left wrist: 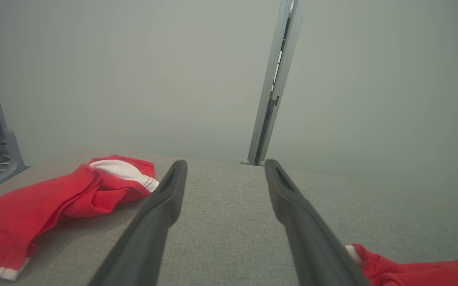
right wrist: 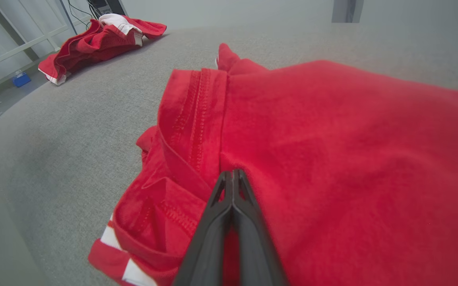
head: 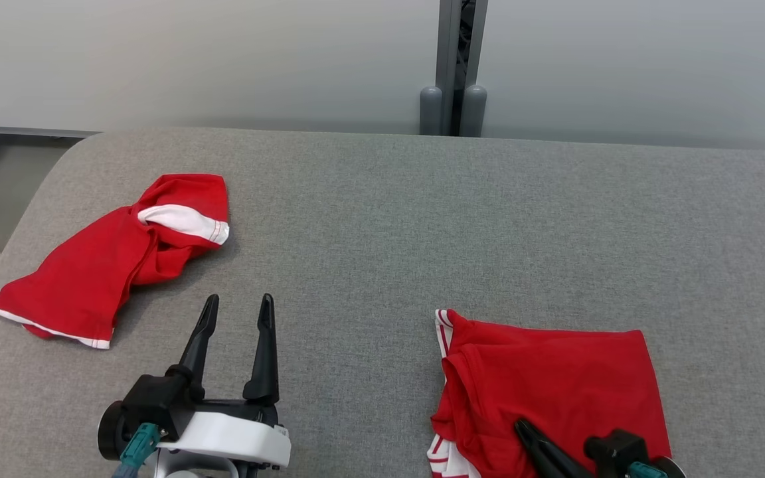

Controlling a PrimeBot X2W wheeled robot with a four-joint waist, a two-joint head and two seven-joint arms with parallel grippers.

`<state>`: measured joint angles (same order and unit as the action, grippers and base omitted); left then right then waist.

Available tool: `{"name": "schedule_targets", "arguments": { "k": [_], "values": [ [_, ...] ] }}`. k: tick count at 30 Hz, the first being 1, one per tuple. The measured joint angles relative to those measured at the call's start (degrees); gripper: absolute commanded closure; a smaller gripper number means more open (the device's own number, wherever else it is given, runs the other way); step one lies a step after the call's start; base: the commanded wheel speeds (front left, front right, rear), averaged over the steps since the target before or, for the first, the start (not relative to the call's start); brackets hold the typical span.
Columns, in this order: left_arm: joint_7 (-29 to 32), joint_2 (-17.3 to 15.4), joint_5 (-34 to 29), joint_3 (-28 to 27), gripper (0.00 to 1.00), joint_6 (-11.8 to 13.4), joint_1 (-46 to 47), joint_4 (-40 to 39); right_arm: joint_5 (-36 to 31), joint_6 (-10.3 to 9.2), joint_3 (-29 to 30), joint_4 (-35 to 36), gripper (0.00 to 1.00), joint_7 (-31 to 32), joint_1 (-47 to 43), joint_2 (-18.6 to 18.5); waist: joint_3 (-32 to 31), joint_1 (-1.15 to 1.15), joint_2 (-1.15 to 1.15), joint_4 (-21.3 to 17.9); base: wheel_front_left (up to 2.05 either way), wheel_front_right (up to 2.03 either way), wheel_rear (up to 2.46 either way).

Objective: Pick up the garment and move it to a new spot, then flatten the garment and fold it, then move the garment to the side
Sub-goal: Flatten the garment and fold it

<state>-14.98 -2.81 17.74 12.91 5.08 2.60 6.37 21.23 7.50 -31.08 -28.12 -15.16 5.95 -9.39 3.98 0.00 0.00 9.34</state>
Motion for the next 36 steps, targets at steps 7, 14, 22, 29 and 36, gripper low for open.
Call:
{"name": "schedule_targets", "arguments": {
  "k": [7, 14, 22, 29, 36],
  "values": [
    [0.0, 0.0, 0.02, 0.32, 0.0, -0.05, -0.26, 0.04, -1.3, -0.01, 0.83, -2.24, 1.0, 0.0, -1.51, 0.52, -0.16, 0.0, 0.0, -0.31, 0.0, 0.0, 0.0],
    [0.0, 0.02, 0.27, 0.74, 0.0, -0.04, -0.05, 0.03, -0.83, -0.01, -1.71, -5.87, 1.0, -0.01, -0.14, 1.13, 0.26, 0.0, 0.0, -0.17, 0.0, 0.0, 0.0],
    [0.0, 0.01, 0.26, 0.44, 0.0, -0.03, -0.01, 0.14, 3.7, -0.02, -8.7, -5.61, 1.0, -0.07, 1.73, 1.16, 0.5, -0.01, 0.0, 0.19, 0.0, 0.0, 0.0],
    [0.0, 0.02, 0.46, 0.81, 0.0, 0.03, 0.16, 0.13, 6.93, -0.01, -13.92, -4.03, 1.0, -0.03, 3.16, 0.52, 0.78, 0.0, 0.0, 0.5, 0.0, 0.0, 0.0],
    [0.0, 0.01, 0.63, 1.04, 0.0, 0.22, 0.17, 0.14, 9.81, -0.01, -19.34, -3.64, 1.0, 0.0, 5.11, 0.1, 0.6, 0.0, 0.0, 1.04, 0.0, 0.0, 0.0]
  ]
}}
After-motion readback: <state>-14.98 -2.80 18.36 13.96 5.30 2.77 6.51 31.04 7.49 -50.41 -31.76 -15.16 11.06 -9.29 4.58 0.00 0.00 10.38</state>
